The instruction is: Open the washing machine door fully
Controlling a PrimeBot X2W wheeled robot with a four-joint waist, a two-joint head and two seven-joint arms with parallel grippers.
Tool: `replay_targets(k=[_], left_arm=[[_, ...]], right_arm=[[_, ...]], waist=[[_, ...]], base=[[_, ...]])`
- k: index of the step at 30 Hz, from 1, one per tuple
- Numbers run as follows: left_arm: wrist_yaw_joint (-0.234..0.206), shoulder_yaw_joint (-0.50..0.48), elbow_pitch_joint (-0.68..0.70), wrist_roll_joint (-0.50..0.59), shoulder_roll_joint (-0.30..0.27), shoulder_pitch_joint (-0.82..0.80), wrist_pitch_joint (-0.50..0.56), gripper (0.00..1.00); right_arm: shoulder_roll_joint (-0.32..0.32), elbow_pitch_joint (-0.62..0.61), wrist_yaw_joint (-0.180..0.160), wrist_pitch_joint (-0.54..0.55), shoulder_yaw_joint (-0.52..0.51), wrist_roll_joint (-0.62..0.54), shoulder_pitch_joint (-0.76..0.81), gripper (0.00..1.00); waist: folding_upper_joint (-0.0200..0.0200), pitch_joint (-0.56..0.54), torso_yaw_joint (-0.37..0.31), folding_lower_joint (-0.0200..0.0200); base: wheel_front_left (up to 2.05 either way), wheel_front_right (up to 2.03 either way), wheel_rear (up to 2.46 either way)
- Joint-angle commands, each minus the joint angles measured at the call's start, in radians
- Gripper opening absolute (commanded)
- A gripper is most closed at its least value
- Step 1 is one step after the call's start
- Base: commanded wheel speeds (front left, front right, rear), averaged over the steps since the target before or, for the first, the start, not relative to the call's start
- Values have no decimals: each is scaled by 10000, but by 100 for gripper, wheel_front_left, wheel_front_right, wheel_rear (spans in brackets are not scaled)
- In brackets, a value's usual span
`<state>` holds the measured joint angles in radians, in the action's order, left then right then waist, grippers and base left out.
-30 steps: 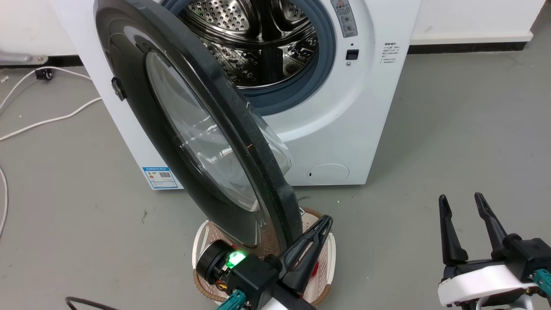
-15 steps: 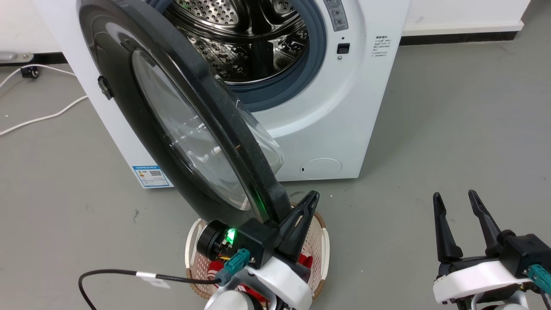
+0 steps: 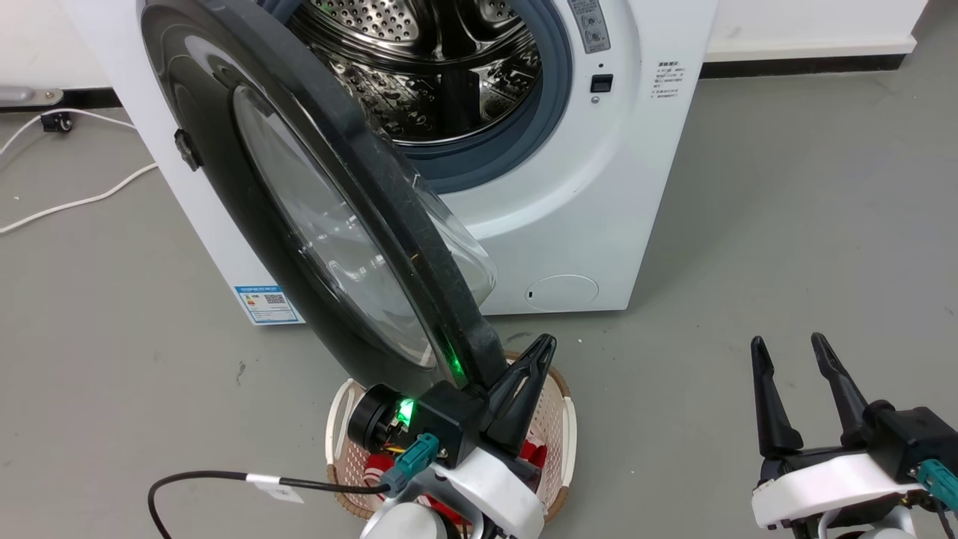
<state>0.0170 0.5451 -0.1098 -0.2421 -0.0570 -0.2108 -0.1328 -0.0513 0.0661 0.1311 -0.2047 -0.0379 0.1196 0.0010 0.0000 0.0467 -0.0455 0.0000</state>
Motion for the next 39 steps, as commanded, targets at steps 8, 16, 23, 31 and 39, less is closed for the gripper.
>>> replay_targets(k=[8,16,23,31,39], left_arm=[[-421,-369,27,26,-505,335,-244,0],[-802,-467,588,-7,-805,1154,-292,0],[-1088,-364,1163,-30,-840,1905,-440,0],[-1415,-405,1687,-11,-1035,2586,-583,0],[-1873,-941,1916,-123,-1333,3024,-701,0]], right_arm=[[23,32,-7,75,-63,11,-83,100],[23,-10,-7,189,-180,-45,-71,100],[22,-60,-5,395,-230,-50,156,100],[20,-218,-5,571,-349,-115,243,100],[20,-323,-5,711,-332,-123,305,100]], waist=[[0,-47,227,0],[0,-190,584,0],[0,-273,1174,0],[0,-365,2138,0],[0,-364,2800,0]], base=[[0,0,0],[0,0,0],[0,0,0],[0,0,0],[0,0,0]])
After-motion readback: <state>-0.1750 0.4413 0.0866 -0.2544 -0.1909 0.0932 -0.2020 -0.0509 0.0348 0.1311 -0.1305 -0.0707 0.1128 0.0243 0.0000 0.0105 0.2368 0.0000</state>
